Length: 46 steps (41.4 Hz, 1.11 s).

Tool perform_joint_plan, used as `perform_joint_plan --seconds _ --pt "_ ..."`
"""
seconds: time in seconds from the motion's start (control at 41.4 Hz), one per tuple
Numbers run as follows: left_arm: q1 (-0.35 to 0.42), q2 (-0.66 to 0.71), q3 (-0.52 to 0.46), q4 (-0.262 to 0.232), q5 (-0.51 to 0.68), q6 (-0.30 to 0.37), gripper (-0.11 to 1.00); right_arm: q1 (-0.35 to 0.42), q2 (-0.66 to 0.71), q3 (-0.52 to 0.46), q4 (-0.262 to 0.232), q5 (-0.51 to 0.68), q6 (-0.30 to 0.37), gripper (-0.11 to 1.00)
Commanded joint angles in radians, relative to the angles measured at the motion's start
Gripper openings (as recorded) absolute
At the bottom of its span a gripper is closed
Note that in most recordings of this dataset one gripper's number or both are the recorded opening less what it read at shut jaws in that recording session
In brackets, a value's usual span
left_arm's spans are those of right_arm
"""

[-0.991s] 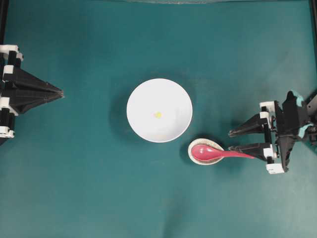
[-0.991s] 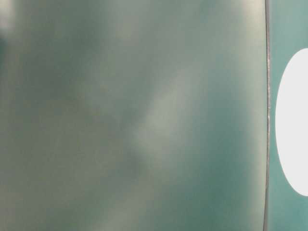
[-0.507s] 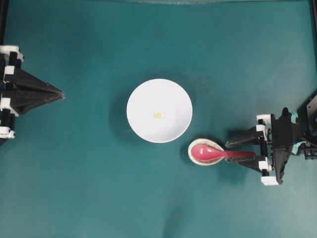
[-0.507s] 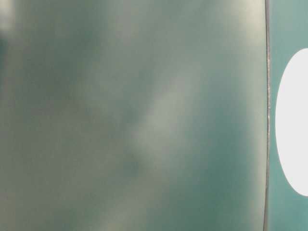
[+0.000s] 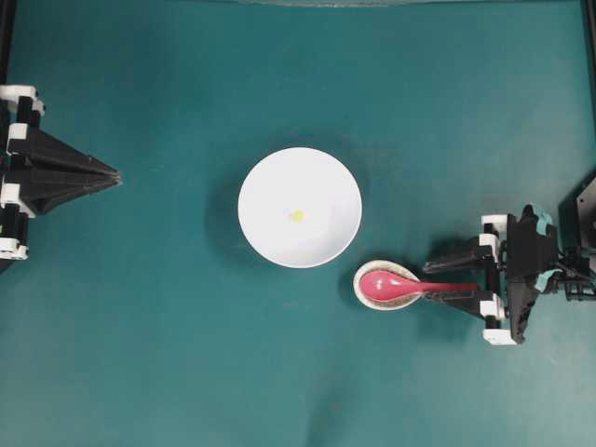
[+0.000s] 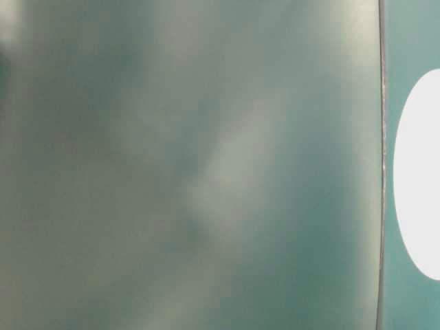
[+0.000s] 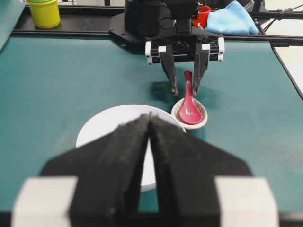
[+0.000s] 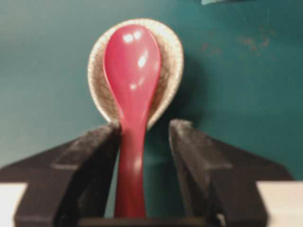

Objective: Scoop the yellow hexagonal prism block from the bowl with a spoon using the right arm.
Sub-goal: 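Close the right gripper on the pink spoon handle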

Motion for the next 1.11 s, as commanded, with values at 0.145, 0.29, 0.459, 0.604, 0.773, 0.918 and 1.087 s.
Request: perform_joint_plan --seconds 0.145,0.29,0.459,0.604,0.773,0.918,1.087 --pt "0.000 0.009 -0.021 0.003 0.000 -0.003 0.08 0.006 0.006 -0.006 0.002 -0.011 0.000 0.51" --pt "0.000 0.009 -0.021 0.003 0.002 -0.003 0.08 0.012 0.011 -0.005 0.000 -0.011 -0.008 0.48" --pt "0.000 0.009 -0.021 0.002 0.002 -0.003 0.08 0.017 0.011 -0.003 -0.003 -0.011 -0.026 0.44" --pt "0.000 0.009 -0.021 0.002 0.002 -0.003 0.08 0.017 0.011 -0.003 -0.005 -0.009 -0.044 0.43" --pt "0.000 0.009 -0.021 0.002 0.000 -0.003 0.08 0.017 0.011 -0.005 -0.005 -0.011 -0.060 0.43" --pt "0.000 0.009 -0.021 0.002 0.002 -0.003 0.08 0.017 0.011 -0.006 -0.005 -0.011 -0.064 0.43" --pt "0.000 0.009 -0.021 0.002 0.002 -0.003 0.08 0.017 0.011 -0.008 -0.006 -0.012 -0.067 0.43"
